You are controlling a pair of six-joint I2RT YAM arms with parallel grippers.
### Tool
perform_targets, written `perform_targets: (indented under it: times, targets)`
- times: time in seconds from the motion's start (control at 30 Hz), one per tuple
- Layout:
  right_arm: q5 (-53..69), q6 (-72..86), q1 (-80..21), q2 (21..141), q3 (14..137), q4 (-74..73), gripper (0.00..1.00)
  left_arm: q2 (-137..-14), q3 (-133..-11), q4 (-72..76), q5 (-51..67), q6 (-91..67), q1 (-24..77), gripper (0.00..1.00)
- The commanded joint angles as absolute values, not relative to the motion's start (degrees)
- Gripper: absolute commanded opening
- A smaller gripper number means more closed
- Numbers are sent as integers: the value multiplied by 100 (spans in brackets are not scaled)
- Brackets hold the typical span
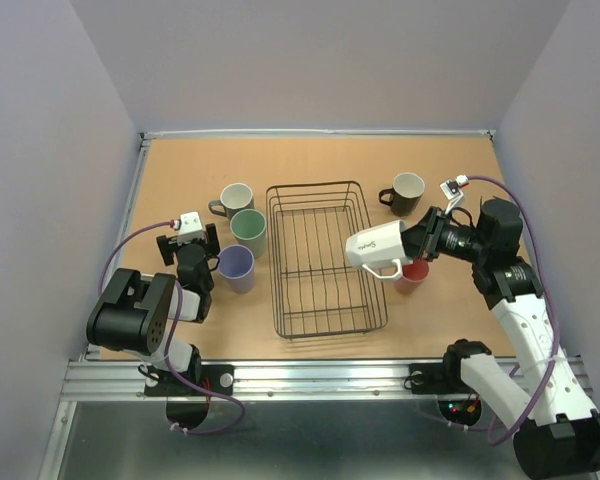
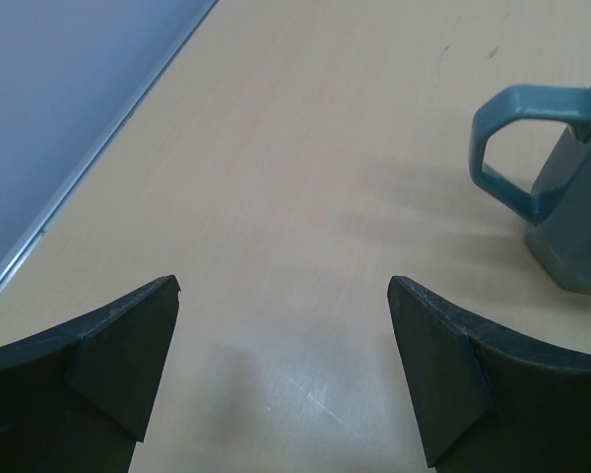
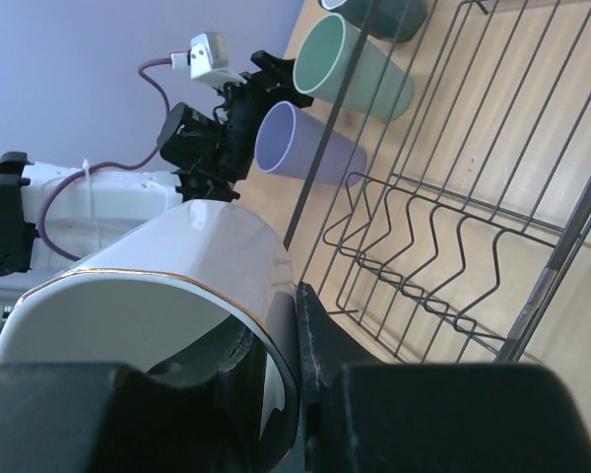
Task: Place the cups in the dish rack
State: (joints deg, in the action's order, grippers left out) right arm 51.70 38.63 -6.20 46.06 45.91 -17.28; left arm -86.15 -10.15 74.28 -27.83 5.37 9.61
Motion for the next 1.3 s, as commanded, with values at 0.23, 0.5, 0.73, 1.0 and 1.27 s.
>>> perform_targets:
  times: [0.23, 0.5, 0.73, 1.0, 1.27]
  targets:
    - [5458, 3929, -747, 4430, 4667, -1212, 0, -8323, -1292, 9132, -2927, 316, 844, 99]
    - [5230, 3692, -773, 4526, 4685, -1459, 1, -6323, -1730, 6994, -3384, 684, 1107, 99]
    - [4992, 3603, -782, 4693, 4798, -1494, 1, -3606, -2943, 4050, -3133, -956, 1195, 99]
    - [5098, 3735, -782, 4825, 5141, -1450, 0, -2429, -3376, 2637, -2550, -3126, 1310, 99]
    - [5537, 4682, -948, 5001, 5168, -28, 0, -4355, -6069, -472, -355, -2795, 1318, 99]
